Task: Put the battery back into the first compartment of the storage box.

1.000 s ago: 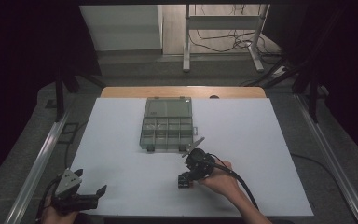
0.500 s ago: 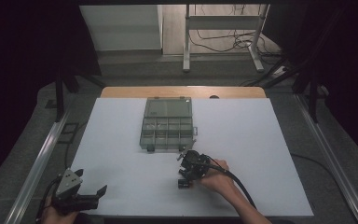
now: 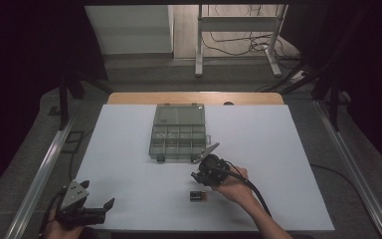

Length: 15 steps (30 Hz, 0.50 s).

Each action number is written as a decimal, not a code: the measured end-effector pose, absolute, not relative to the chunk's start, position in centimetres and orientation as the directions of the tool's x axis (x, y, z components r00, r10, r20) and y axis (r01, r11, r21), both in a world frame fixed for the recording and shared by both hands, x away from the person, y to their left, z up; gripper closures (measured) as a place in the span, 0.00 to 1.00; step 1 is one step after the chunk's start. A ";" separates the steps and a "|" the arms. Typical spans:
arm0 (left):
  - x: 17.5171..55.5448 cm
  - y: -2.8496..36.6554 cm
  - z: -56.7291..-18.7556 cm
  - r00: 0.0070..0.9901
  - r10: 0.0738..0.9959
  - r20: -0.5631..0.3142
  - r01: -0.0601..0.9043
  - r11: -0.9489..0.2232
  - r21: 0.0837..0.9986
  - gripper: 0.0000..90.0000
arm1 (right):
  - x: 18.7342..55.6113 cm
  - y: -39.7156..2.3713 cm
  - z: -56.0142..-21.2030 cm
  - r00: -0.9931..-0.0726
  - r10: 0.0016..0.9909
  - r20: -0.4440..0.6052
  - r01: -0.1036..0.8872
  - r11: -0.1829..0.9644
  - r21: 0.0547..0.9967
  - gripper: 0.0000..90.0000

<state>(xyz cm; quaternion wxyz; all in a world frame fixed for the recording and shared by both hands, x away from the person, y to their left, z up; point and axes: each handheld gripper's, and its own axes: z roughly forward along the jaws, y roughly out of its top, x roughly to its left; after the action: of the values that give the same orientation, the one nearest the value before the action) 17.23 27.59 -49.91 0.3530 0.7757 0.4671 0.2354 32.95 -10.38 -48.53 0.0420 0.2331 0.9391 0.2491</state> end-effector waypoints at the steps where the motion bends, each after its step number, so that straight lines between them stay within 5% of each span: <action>1: 17.2 27.6 -49.9 0.452 0.891 0.035 0.559 -0.314 0.768 0.01 | 33.0 -10.4 -48.5 -0.886 0.461 0.039 0.419 0.763 0.493 0.85; 15: 17.3 27.5 -49.9 0.454 0.890 0.037 0.557 -0.317 0.768 0.01 | 35.5 -10.2 -46.6 -0.865 0.499 0.053 0.433 0.688 0.582 0.85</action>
<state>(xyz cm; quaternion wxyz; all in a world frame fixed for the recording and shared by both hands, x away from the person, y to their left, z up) 17.26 27.54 -49.93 0.3527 0.7763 0.4661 0.2358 35.54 -10.15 -46.62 0.0548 0.2541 0.9171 0.3021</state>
